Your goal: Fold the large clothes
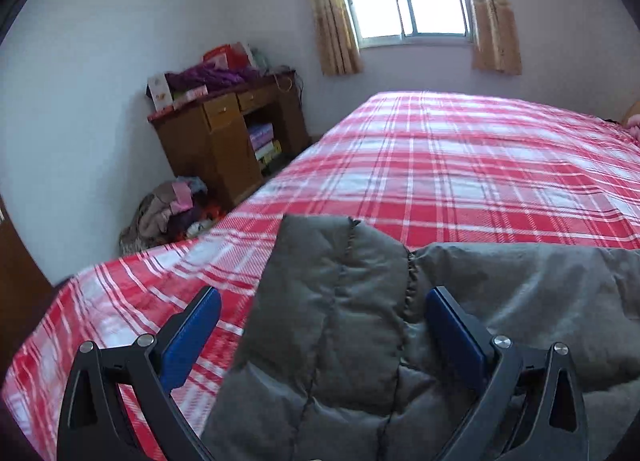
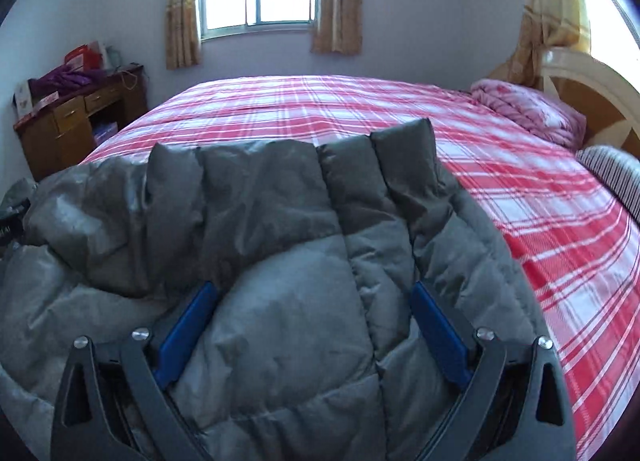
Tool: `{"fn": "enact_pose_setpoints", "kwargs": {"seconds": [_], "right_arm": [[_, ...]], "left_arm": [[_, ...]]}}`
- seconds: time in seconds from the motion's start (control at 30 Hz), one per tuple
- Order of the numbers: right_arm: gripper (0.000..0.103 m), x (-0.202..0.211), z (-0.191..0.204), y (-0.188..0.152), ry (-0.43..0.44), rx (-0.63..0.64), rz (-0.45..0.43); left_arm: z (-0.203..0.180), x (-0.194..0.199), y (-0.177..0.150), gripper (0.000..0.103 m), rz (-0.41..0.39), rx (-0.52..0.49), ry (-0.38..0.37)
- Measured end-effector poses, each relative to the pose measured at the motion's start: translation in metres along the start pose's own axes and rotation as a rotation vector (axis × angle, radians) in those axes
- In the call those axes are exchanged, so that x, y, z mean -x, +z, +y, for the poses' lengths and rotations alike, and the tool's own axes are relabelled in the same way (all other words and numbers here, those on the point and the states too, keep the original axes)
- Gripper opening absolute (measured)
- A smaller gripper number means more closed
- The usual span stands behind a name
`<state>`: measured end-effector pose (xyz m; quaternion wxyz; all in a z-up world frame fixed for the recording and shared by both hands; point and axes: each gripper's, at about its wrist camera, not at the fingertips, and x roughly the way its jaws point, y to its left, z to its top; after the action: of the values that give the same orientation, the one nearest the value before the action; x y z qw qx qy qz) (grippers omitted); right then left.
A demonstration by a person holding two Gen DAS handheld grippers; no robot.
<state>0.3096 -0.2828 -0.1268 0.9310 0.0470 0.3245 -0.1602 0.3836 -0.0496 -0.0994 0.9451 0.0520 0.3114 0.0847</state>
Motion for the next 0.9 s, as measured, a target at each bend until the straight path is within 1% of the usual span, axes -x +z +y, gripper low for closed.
{"fn": "enact_pose_setpoints", "kwargs": {"seconds": [0.1,0.2,0.27,0.33,0.37,0.4,0.43,0.47,0.5,0.53,0.57,0.6,0.63,0.7,0.73,0.77,0.83,0.9], "right_arm": [[0.100,-0.006,-0.002,0.004,-0.003,-0.019,0.009],[0.100,-0.012,-0.005,0.007,-0.007,-0.047,0.033],[0.100,-0.014,-0.005,0.008,-0.012,-0.055,0.049],[0.099,-0.008,-0.006,0.012,-0.015,-0.051,0.053],[0.095,-0.001,-0.006,0.014,-0.023,-0.051,0.043],[0.082,0.007,-0.004,0.013,-0.024,-0.052,0.028],[0.073,0.018,-0.003,0.017,-0.011,-0.051,0.006],[0.055,0.026,0.002,0.021,0.007,-0.039,-0.010],[0.048,0.034,0.010,0.027,0.032,-0.018,-0.024],[0.038,0.038,0.017,0.033,0.055,-0.004,-0.035],[0.030,0.038,0.025,0.036,0.057,0.015,-0.038],[0.028,0.035,0.036,0.039,0.043,0.048,-0.038],[0.028,0.031,0.044,0.040,0.025,0.075,-0.034],[0.028,0.013,0.057,0.037,-0.014,0.121,-0.006],[0.028,0.001,0.063,0.034,-0.010,0.135,0.027],[0.028,-0.006,0.063,0.028,-0.002,0.133,0.038],[0.028,-0.016,0.067,0.019,-0.007,0.150,0.047],[0.028,-0.022,0.065,0.018,0.003,0.146,0.048]], "left_arm": [[0.004,-0.015,0.002,0.102,0.040,0.033,-0.015],[0.009,-0.022,0.009,0.102,0.099,0.047,-0.057],[0.016,-0.013,0.014,0.102,0.118,0.074,-0.089],[0.028,0.016,0.019,0.102,0.083,0.111,-0.132],[0.031,0.033,0.020,0.102,0.054,0.118,-0.146],[0.031,0.043,0.022,0.102,0.034,0.121,-0.156],[0.030,0.055,0.022,0.102,0.016,0.123,-0.168],[0.027,0.064,0.022,0.102,0.000,0.118,-0.171],[0.021,0.070,0.023,0.102,-0.010,0.105,-0.164],[0.014,0.071,0.023,0.102,-0.016,0.088,-0.154],[0.003,0.070,0.021,0.102,-0.015,0.064,-0.113],[-0.003,0.067,0.019,0.102,-0.008,0.054,-0.080],[-0.010,0.061,0.017,0.102,0.006,0.041,-0.056],[-0.025,0.048,0.008,0.102,0.019,0.011,-0.030],[-0.030,0.039,0.002,0.102,0.030,-0.004,-0.018],[-0.034,0.030,-0.003,0.102,0.048,-0.014,-0.002],[-0.035,0.017,-0.008,0.102,0.071,-0.008,0.003],[-0.035,0.009,-0.010,0.102,0.065,0.006,-0.001]]}}
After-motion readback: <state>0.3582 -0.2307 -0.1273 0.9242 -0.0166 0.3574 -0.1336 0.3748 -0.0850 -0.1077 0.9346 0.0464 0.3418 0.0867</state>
